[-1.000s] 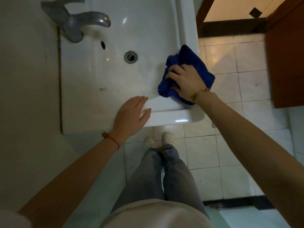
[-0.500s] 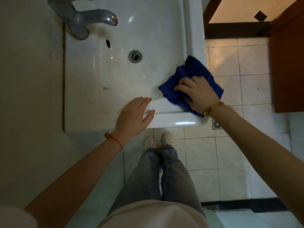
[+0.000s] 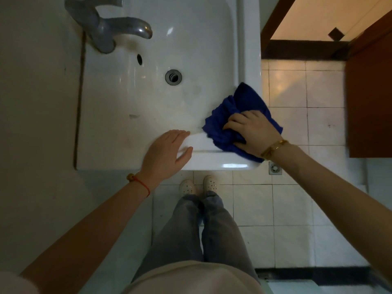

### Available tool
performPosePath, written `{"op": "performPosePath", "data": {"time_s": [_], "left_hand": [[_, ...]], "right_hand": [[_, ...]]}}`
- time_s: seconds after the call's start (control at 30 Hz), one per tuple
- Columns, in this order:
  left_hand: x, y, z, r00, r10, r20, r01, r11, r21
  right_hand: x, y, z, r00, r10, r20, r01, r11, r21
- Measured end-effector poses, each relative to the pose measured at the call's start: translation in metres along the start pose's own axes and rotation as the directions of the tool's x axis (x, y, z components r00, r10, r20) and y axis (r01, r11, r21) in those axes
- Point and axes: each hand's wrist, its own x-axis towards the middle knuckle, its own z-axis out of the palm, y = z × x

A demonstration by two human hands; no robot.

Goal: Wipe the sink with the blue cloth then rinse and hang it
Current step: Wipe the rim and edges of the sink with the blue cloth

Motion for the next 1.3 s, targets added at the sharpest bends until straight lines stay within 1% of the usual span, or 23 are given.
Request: {"op": "performPosePath", "data": {"time_s": [0.1,0.23,0.33,0.43,0.57,0.67,0.73,0.8,0.87,0.93,1.07,1.17,1.2,1.23,1.3], "left_hand": [[0.000,0.001,-0.001,1.000,0.004,-0.003,-0.004,1.000,0.004],[-0.001,0.003,-0.002,1.000,-0.001,0.002,0.001,1.000,0.006],[-0.002,0.004,-0.003,1.000,-0.012,0.017,0.012,1.000,0.004],[-0.003,0.002,-0.008,1.000,0.007,0.016,-0.008,0.999,0.041],[-0.003,-0.018,-0.025,0.999,0.034,0.018,-0.036,0.995,0.095],[-0.004,-0.038,-0.035,0.999,0.041,0.032,-0.044,0.993,0.106],[-0.007,-0.049,-0.039,0.997,0.058,0.051,-0.063,0.994,0.087],[-0.008,-0.058,-0.039,0.994,0.096,0.058,-0.098,0.994,0.039],[-0.009,-0.063,-0.037,0.991,0.114,0.064,-0.114,0.993,0.004],[-0.011,-0.067,-0.034,0.991,0.126,0.047,-0.126,0.992,0.006],[-0.012,-0.067,-0.032,0.988,0.153,0.008,-0.153,0.988,0.020],[-0.013,-0.065,-0.032,0.987,0.157,-0.019,-0.156,0.988,0.011],[-0.013,-0.065,-0.032,0.988,0.153,-0.021,-0.153,0.988,0.010],[-0.013,-0.065,-0.032,0.988,0.152,-0.022,-0.152,0.988,0.013],[-0.012,-0.065,-0.031,0.987,0.162,-0.023,-0.161,0.987,0.018]], "right_hand": [[0.011,0.010,0.000,1.000,0.022,0.005,-0.022,1.000,0.015],[0.034,0.023,-0.004,0.997,0.030,-0.073,-0.033,0.999,-0.037],[0.015,0.014,0.005,0.991,0.012,-0.132,-0.009,1.000,0.024],[-0.012,-0.012,0.012,0.993,0.015,-0.118,-0.004,0.996,0.088],[-0.027,-0.050,0.020,0.980,0.155,-0.121,-0.127,0.969,0.213],[-0.020,-0.086,0.029,0.941,0.312,-0.132,-0.236,0.884,0.404],[0.002,-0.118,0.034,0.923,0.368,-0.115,-0.276,0.839,0.469],[0.027,-0.149,0.035,0.921,0.372,-0.112,-0.289,0.849,0.441],[0.038,-0.164,0.035,0.907,0.402,-0.122,-0.323,0.853,0.409],[0.026,-0.157,0.035,0.879,0.455,-0.143,-0.371,0.840,0.396],[-0.020,-0.118,0.037,0.783,0.588,-0.204,-0.494,0.787,0.370],[-0.018,-0.119,0.039,0.736,0.638,-0.227,-0.551,0.759,0.346],[-0.011,-0.127,0.040,0.732,0.643,-0.227,-0.555,0.755,0.348],[-0.002,-0.139,0.040,0.744,0.630,-0.220,-0.542,0.763,0.351],[0.011,-0.158,0.042,0.791,0.578,-0.200,-0.488,0.794,0.363]]}}
